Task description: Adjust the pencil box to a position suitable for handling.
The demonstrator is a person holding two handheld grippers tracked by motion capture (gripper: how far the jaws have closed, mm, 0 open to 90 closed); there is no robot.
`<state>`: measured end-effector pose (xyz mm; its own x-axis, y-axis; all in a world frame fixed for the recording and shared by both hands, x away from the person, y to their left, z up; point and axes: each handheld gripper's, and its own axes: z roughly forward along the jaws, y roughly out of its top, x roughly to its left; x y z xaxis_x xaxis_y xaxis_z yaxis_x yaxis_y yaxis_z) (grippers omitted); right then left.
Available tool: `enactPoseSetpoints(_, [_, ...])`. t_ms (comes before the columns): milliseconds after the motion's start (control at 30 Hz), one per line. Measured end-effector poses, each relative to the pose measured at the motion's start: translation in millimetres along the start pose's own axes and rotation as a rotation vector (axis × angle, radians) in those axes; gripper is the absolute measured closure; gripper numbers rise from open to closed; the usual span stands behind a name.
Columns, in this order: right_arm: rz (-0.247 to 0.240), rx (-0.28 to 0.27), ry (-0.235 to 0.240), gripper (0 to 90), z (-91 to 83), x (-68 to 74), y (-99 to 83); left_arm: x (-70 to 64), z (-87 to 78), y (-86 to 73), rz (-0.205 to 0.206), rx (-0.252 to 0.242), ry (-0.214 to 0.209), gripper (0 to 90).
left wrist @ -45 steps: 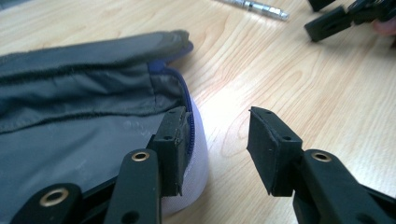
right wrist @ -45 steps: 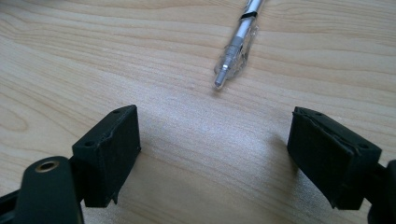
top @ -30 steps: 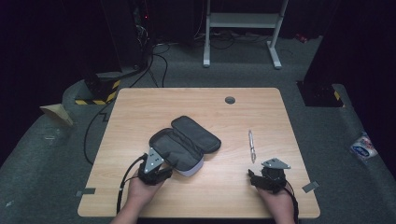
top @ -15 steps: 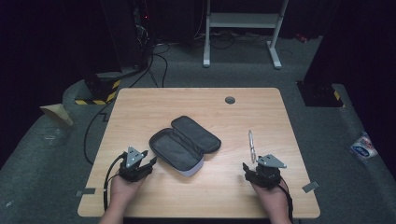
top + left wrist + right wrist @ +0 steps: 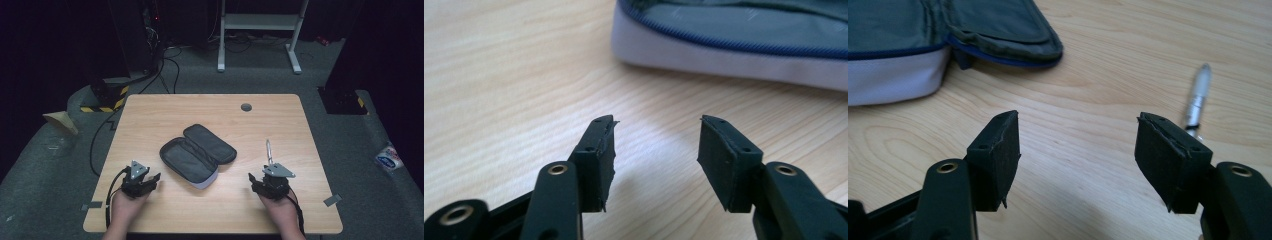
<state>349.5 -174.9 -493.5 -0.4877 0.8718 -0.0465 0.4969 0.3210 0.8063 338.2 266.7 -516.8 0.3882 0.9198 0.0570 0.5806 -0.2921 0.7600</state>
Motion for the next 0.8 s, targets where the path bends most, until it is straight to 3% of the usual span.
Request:
enactPoseSetpoints(100, [-0.014,-0.007,0.015,34.1,2.8,8.1,3.7,4.1,3.7,-5.6,-0.024,0.019,-0.004,44.3])
enactPoseSetpoints(133, [-0.020,-0.008,0.026,34.1,4.4,14.6,5.3,7.1,6.1,-9.0,-0.054,0.009,-0.026,41.7])
enactPoseSetpoints(200, [-0.025,-0.009,0.040,34.1,5.8,18.3,5.5,10.1,6.4,-9.8,-0.076,-0.001,-0.035,40.8])
enactPoseSetpoints(267, [-0.020,-0.005,0.047,34.1,6.2,21.0,5.5,10.0,7.8,-9.0,-0.078,-0.003,-0.035,39.4])
enactPoseSetpoints(333, [-0.025,-0.006,0.062,34.1,7.7,25.5,5.7,6.5,9.0,-8.0,-0.049,0.006,-0.020,37.1])
enactPoseSetpoints(800, [-0.016,-0.027,0.132,34.7,19.6,59.9,27.6,6.6,10.9,-6.0,-0.039,0.014,-0.031,33.3])
